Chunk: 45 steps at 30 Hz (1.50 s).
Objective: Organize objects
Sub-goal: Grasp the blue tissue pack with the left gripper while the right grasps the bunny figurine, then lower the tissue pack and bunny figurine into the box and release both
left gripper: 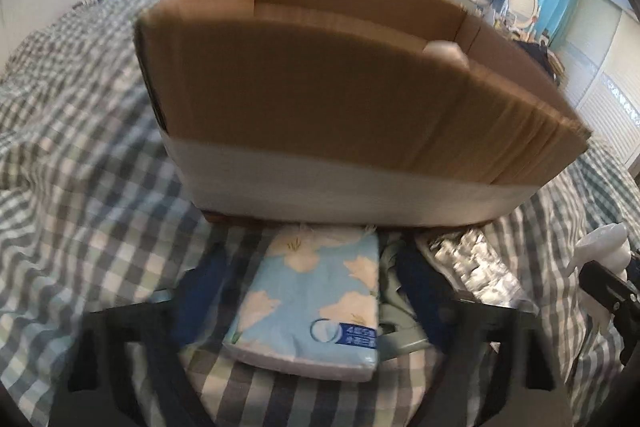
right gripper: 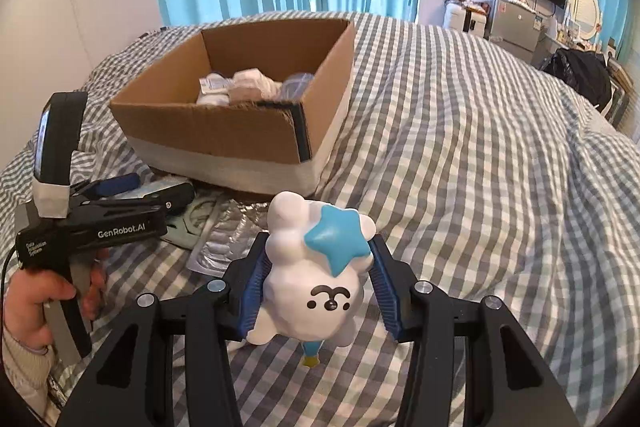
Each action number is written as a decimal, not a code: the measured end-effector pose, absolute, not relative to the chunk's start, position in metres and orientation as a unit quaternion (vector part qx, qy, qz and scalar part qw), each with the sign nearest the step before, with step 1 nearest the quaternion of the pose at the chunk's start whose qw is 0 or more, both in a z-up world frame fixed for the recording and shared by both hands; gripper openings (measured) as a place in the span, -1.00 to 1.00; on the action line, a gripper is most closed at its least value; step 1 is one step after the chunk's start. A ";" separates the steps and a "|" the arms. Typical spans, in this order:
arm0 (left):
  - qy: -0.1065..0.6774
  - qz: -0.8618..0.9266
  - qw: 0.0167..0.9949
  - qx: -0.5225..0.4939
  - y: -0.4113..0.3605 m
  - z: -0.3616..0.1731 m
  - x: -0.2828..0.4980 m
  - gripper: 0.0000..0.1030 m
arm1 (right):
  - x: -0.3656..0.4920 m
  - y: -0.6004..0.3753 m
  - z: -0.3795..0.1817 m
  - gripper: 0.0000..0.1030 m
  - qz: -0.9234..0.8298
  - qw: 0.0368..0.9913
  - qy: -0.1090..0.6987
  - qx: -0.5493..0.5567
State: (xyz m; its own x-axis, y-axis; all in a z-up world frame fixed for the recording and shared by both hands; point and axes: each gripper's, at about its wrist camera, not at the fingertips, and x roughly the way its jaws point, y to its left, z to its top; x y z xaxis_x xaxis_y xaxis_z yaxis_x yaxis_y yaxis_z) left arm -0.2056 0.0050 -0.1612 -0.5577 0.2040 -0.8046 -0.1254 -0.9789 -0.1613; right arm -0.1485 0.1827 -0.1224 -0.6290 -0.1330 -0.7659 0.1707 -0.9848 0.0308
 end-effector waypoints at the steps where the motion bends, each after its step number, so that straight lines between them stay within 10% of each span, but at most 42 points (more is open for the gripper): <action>1: -0.047 0.880 0.098 -0.463 0.005 -0.162 -0.205 0.20 | -0.148 0.184 -0.123 -0.07 -0.902 0.084 0.022 0.423; 27: -0.021 0.922 0.099 -0.374 0.015 -0.048 -0.098 0.04 | -0.090 0.164 -0.046 -0.07 -0.918 0.115 0.040 0.378; 45: -0.023 0.960 0.088 -0.266 0.006 0.047 -0.157 0.04 | -0.144 0.153 0.046 -0.07 -0.945 0.155 0.023 0.287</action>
